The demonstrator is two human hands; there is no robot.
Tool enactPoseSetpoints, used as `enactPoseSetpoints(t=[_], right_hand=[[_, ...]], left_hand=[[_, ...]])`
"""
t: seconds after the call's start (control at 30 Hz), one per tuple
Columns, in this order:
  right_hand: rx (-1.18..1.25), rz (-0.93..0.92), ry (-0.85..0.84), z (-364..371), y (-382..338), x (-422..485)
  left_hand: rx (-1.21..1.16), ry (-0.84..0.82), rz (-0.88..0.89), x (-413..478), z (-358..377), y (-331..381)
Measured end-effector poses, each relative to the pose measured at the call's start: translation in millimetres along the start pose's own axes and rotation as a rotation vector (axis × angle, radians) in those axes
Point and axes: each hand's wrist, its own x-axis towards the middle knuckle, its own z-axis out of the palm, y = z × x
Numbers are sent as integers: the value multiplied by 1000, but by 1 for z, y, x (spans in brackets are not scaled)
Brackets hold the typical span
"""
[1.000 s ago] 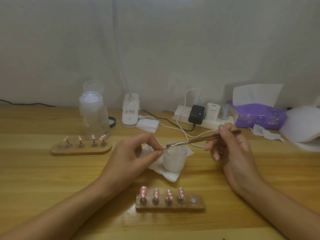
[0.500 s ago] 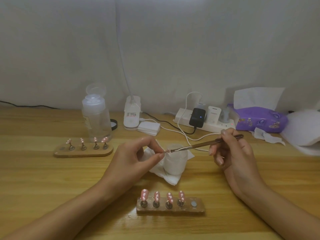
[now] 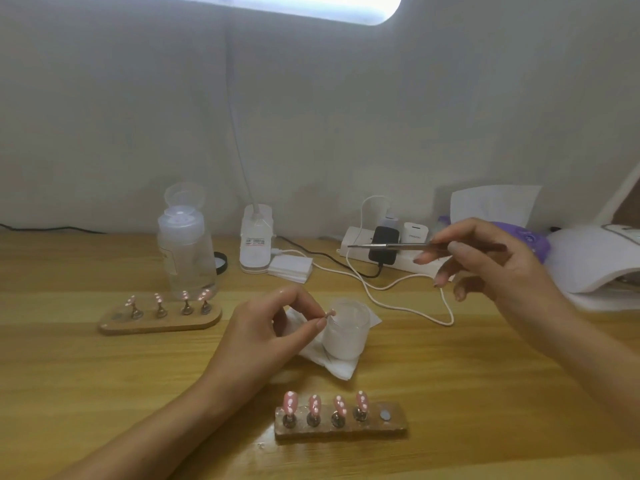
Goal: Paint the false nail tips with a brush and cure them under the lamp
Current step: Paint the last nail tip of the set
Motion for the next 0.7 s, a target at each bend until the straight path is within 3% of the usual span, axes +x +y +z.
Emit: enactPoseSetpoints(t=[0.2,0.53,0.7], right_hand=[[206,105,185,0,19,-26],[265,180,152,9,31,-29],[160,132,192,-1,34,-35]], left_hand=[[0,1,-9,1,1,-2],[25,21,19,1,1,1],[11,18,13,2,1,0]])
